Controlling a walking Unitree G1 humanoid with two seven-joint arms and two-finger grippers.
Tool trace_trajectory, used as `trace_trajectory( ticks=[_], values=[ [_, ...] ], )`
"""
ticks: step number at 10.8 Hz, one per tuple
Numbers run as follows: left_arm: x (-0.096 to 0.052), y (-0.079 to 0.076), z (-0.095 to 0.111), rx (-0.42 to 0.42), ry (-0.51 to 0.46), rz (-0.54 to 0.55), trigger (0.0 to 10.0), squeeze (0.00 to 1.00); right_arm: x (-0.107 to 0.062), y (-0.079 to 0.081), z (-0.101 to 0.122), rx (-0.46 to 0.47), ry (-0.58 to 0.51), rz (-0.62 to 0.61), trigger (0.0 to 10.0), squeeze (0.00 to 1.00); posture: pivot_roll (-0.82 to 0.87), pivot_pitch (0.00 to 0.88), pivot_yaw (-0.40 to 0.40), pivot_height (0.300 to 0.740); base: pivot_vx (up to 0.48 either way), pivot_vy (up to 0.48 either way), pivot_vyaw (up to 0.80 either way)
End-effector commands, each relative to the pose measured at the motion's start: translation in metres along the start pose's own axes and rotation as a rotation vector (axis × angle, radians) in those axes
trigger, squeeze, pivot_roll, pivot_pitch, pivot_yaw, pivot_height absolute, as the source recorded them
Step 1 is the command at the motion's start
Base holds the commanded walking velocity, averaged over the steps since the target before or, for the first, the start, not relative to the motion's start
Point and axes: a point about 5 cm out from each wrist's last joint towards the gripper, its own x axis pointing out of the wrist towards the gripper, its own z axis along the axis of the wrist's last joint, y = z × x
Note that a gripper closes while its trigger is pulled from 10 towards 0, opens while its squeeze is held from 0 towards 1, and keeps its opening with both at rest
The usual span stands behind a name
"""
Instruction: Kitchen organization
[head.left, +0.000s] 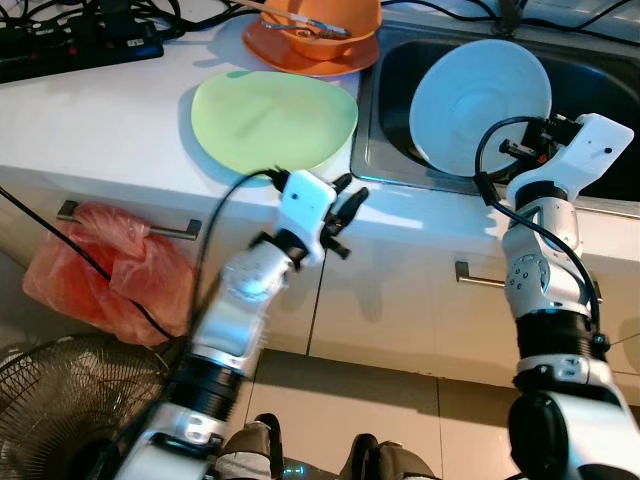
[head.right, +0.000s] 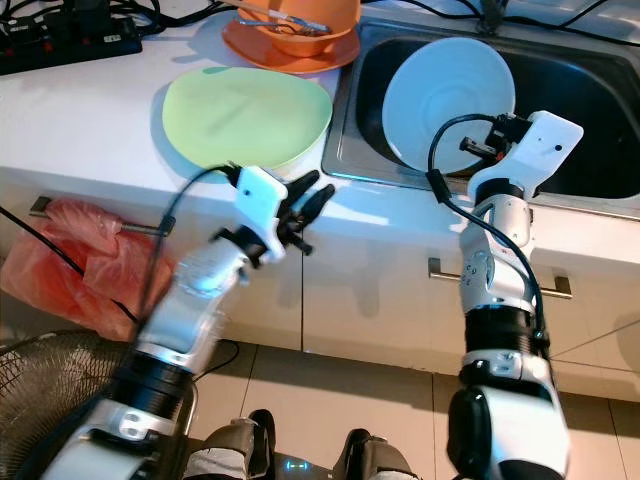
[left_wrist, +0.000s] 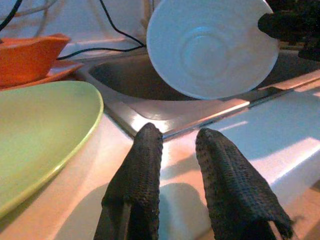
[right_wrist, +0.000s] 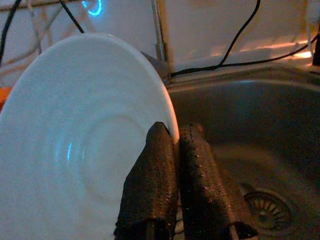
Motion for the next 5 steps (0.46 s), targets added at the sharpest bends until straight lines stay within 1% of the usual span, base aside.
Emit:
trace_trajectory(
  ticks=[1,2,4,5],
  values=[
    [0.002,-0.010,0.003,-0.006,-0.002,-0.067,10.0,0.00,0.001,-0.003,-0.001,-0.041,-0.004,0.007,10.0,0.00,0.17,0.179,-0.055,0.740,0.000,0.000,0.00],
    [0.002,-0.011,0.008,-0.009,-0.006,-0.077,10.0,0.00,0.002,-0.004,-0.005,-0.092,0.003,0.020,10.0,0.00,0.18,0.177,-0.057,0.740,0.000,0.000,0.00],
    [0.004,-0.009,0.018,-0.007,-0.032,-0.075,10.0,0.00,0.011,-0.005,0.008,-0.084,-0.040,0.010,10.0,0.00,0.18,0.175,-0.059,0.740,0.000,0.000,0.00],
    [0.005,-0.008,0.019,-0.023,-0.034,-0.081,10.0,0.00,0.015,-0.002,0.014,-0.076,-0.063,0.014,10.0,0.00,0.18,0.171,-0.057,0.740,0.000,0.000,0.00]
  ],
)
